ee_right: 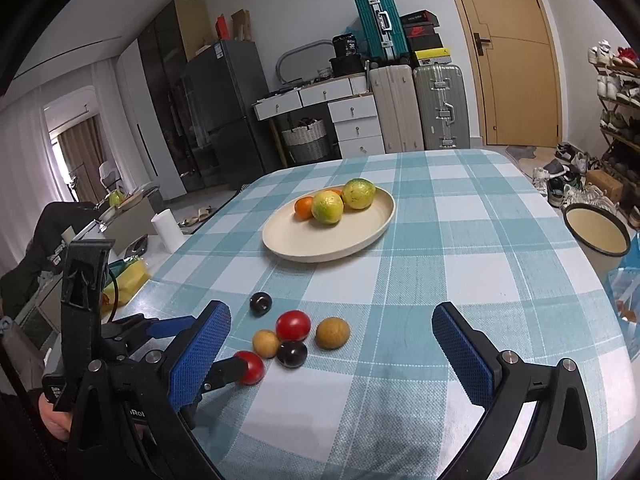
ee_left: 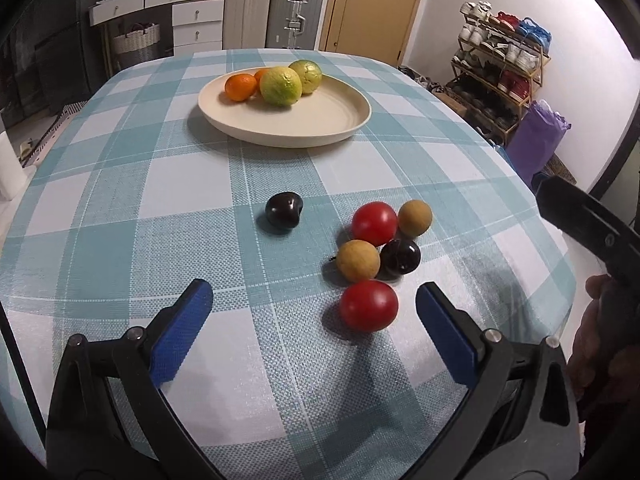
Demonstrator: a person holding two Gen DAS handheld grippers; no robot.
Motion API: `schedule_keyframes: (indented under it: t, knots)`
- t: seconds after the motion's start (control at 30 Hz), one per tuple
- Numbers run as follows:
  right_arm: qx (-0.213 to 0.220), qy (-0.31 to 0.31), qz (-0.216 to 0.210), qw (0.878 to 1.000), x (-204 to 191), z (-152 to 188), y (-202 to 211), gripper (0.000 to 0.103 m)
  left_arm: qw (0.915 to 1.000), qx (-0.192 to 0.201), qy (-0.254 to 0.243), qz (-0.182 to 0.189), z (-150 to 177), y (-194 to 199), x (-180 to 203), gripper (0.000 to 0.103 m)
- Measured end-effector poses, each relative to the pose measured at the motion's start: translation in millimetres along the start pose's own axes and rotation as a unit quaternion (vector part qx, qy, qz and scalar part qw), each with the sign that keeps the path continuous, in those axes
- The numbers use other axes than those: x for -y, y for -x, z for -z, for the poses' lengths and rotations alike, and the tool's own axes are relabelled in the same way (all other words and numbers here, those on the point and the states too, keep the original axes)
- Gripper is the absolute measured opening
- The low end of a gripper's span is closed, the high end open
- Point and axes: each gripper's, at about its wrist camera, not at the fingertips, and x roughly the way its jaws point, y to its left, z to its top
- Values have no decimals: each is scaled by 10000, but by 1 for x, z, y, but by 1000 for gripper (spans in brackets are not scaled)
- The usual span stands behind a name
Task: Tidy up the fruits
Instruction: 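Close the left gripper on the red tomato, then grasp the dark plum with the right gripper while the left gripper holds the tomato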
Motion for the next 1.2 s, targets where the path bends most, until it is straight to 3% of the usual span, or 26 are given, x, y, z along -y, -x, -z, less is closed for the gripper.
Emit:
schedule_keyframes:
  t: [0.27,0.37,0.57,0.87,1.2]
  knots:
    - [-103,17,29,9999,0,4,-1,103,9995,22,-129,282,1,-1,2,77]
    - [-104,9,29,9999,1,4,-2,103,9985,-61,-138,517,2,-2,2,53]
    - [-146,14,25,9999,0,6,-3,103,9954,-131,-209,926,6,-2,7,28]
    - [-233,6,-26,9997,-3,9,-7,103,9949,-4,-105,1008,6,11,-1,28]
    - [-734,-239,-371,9963,-6,19,-29,103,9951,253,240,929,-3,39,-28,28]
